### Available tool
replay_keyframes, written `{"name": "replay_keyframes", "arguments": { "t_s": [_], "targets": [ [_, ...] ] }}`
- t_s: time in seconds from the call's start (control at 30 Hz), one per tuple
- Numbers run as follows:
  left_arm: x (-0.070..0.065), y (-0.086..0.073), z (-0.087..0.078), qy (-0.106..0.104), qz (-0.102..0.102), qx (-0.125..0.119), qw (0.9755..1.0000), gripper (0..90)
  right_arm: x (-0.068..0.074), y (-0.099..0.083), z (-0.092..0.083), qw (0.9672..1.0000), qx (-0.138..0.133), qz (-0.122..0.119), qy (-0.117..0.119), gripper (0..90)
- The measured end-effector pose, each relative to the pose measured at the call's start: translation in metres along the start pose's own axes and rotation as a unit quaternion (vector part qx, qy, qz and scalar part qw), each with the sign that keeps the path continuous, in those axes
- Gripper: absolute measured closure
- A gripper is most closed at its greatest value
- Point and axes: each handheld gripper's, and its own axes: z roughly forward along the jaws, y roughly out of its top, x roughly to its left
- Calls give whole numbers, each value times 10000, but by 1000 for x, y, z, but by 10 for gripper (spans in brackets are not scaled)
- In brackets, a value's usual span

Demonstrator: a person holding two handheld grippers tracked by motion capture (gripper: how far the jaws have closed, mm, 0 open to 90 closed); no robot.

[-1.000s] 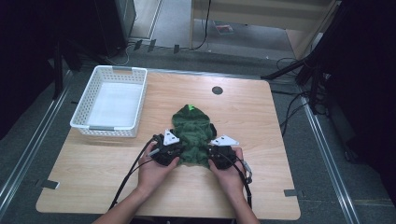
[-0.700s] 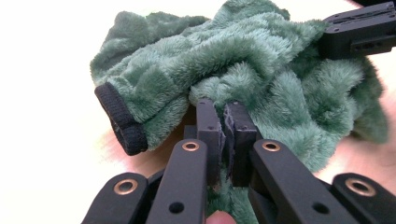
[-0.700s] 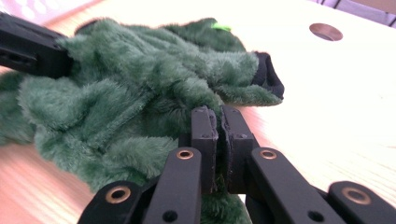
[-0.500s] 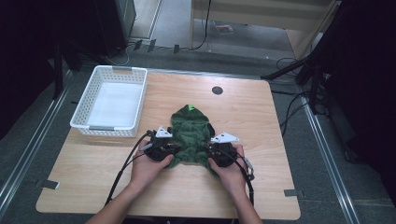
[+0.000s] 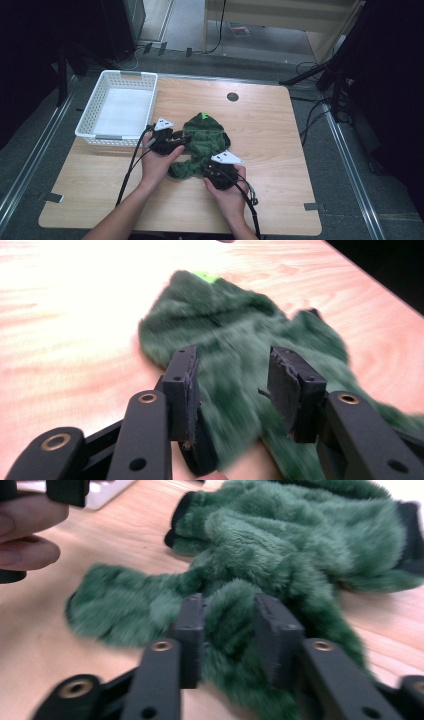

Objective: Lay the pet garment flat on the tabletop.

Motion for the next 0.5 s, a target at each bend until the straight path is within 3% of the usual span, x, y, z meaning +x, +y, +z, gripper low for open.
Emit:
{"name": "replay_keyframes", "arguments": {
  "t_s": [0.03, 0.1, 0.2, 0.27, 0.37, 0.47, 0.5],
  "targets": [
    [-1, 2, 6, -41, 48, 118, 9999, 579, -1, -1, 7, 9999, 71, 131, -43, 615],
    [-5, 3, 23, -88, 341, 448, 9984, 608, -2, -4, 17, 9995, 286, 146, 21, 619],
    [-9, 1, 40, 15, 574, 775, 9953, 639, 1, -7, 18, 9990, 261, -331, -128, 661],
    [-10, -1, 44, 159, 664, 737, 9949, 659, 1, -7, 16, 9979, 353, -530, -109, 653],
    [-11, 2, 46, 451, 810, 784, 9926, 692, -3, -6, 9, 9967, 600, -548, 48, 637],
    [-9, 2, 49, 762, 981, 772, 9893, 719, -8, -9, -1, 9948, 784, -643, -10, 636],
    [-8, 2, 50, 802, 953, 752, 9894, 724, -11, -11, -5, 9945, 806, -663, -41, 638]
  ]
}}
